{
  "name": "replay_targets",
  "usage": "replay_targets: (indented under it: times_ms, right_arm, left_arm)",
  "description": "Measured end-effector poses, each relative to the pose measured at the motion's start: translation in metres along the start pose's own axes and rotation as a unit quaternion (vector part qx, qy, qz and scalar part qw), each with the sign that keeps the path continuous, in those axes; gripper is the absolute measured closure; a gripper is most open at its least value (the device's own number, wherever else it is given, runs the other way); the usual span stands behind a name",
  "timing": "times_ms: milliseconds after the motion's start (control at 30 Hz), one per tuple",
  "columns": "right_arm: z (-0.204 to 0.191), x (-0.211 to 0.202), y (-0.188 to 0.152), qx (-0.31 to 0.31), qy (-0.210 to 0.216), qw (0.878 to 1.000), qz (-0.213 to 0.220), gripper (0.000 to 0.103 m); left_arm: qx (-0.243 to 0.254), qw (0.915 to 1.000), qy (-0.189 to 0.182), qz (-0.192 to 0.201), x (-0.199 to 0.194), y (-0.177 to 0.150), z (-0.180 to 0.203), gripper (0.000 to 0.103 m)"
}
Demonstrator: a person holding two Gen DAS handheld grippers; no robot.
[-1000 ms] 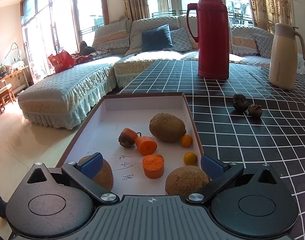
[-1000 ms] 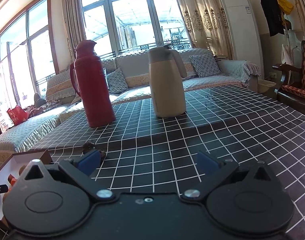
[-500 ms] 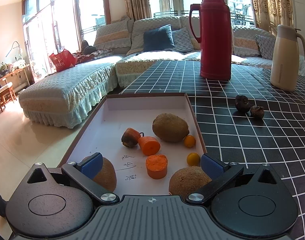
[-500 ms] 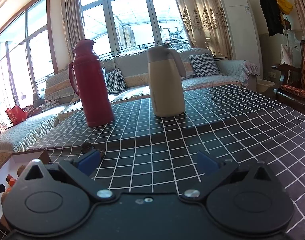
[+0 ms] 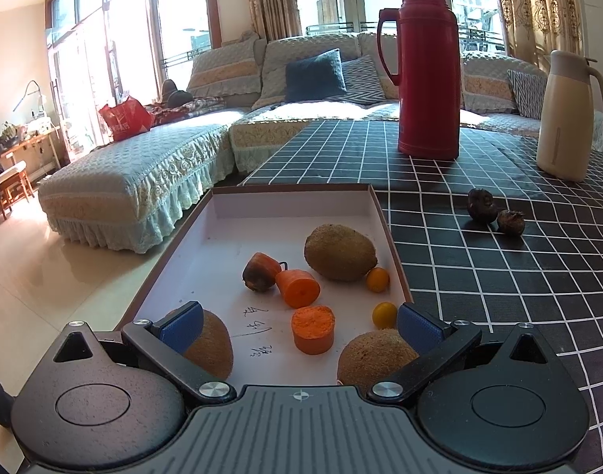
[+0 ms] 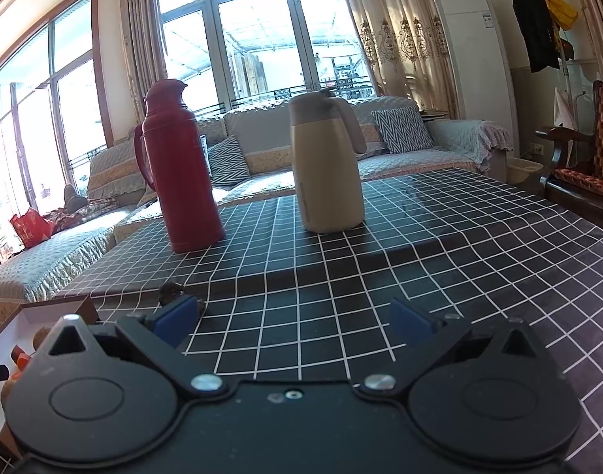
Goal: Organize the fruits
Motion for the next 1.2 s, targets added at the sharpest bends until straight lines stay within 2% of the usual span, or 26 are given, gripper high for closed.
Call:
replay_targets:
  times_ms: [333,567,1200]
  right_arm:
    - [0.002,0.002,-0.001,0.001,-0.006,1.0,0.001,0.0]
    - [0.001,0.004,-0.004,-0.001,-0.007,1.0,-0.004,0.0]
    - [0.005,0.003,-0.002,0.004,-0.007,1.0,-0.006,0.0]
  left_arm:
    - [-0.006,0.9999,0.009,-0.003,0.003,-0.003,-0.007,0.0]
    - [-0.008,0.9998,-0.005,0.015,-0.005,0.004,0.001,0.0]
    - [0.003,0.9996,-0.023,0.013,-0.006,0.004,0.024,0.0]
Point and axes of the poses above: each gripper's, at about its wrist camera, not at the fingertips, and x roughly the way its jaws point, z to its right, y to its top, the point moved 3 cm from there along x, roughly the way its jaws point, and after that the axes turned 15 degrees about z, right-handed, at the moved point
